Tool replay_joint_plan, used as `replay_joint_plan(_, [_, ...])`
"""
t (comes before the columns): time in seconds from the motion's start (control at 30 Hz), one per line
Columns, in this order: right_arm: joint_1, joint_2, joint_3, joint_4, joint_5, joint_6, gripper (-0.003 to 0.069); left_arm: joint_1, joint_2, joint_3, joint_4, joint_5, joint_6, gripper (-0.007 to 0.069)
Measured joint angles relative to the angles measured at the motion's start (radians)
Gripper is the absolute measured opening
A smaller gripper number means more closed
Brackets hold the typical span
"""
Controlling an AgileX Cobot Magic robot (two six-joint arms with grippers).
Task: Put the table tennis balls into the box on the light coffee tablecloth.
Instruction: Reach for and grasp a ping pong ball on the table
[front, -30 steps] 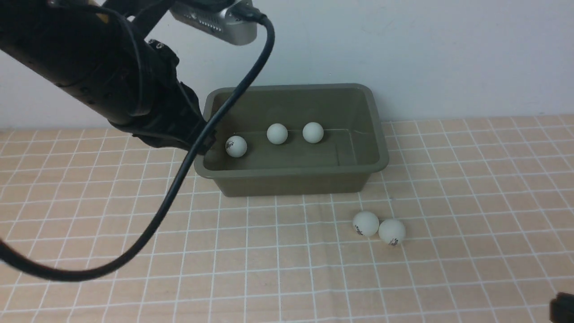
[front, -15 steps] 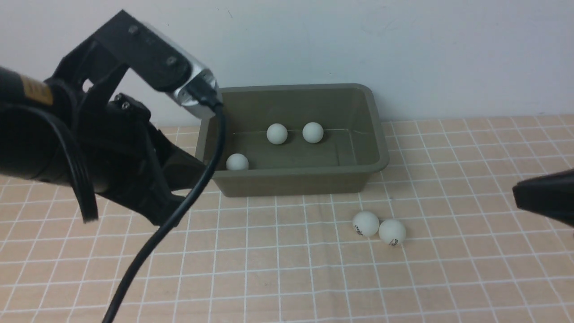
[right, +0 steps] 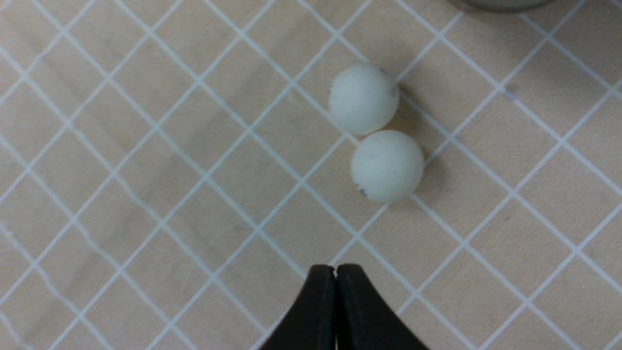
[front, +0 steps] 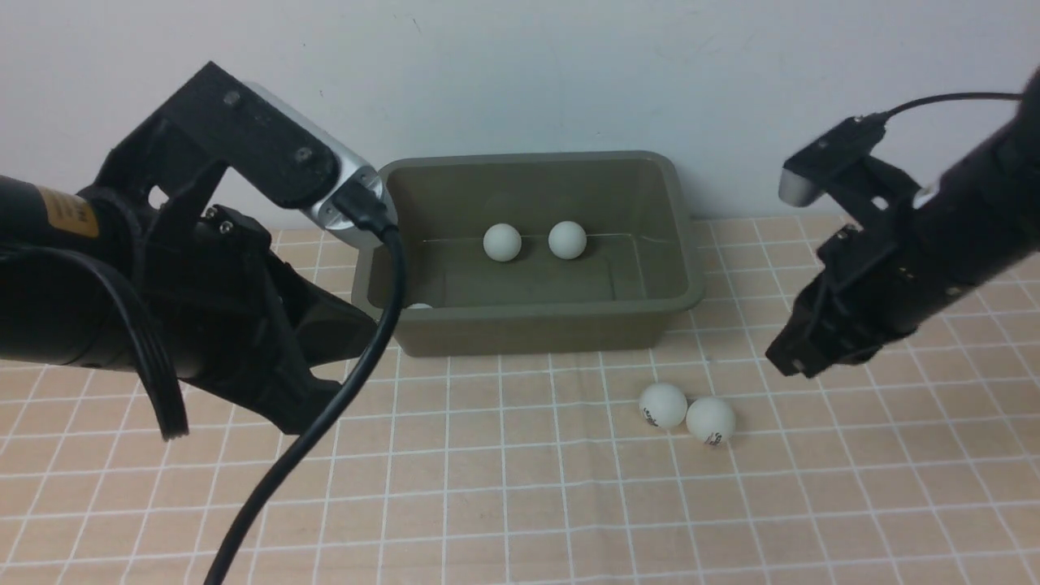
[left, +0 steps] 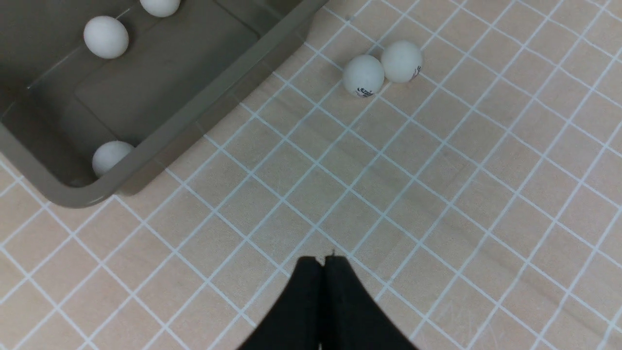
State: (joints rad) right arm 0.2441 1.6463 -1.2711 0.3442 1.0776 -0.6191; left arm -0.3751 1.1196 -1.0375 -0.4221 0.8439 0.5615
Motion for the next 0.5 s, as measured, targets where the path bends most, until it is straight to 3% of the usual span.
replay_joint_plan(0.17, [0.002, 0.137, -0.117, -0.038, -0.01, 0.029, 0.0087, 0.0, 0.0, 0.0, 0.0, 0.0, 0.001, -0.0069])
replay_joint_plan(0.37, [0.002, 0.248, -0.185, -0.038, -0.028, 0.033, 0.0358, 0.0, 0.0, 0.0, 0.0, 0.0, 0.001, -0.0069])
replay_joint_plan(0.5, [0.002, 0.295, -0.187, -0.037, -0.033, 0.033, 0.0456, 0.0, 0.0, 0.0, 0.0, 0.0, 0.001, -0.0069])
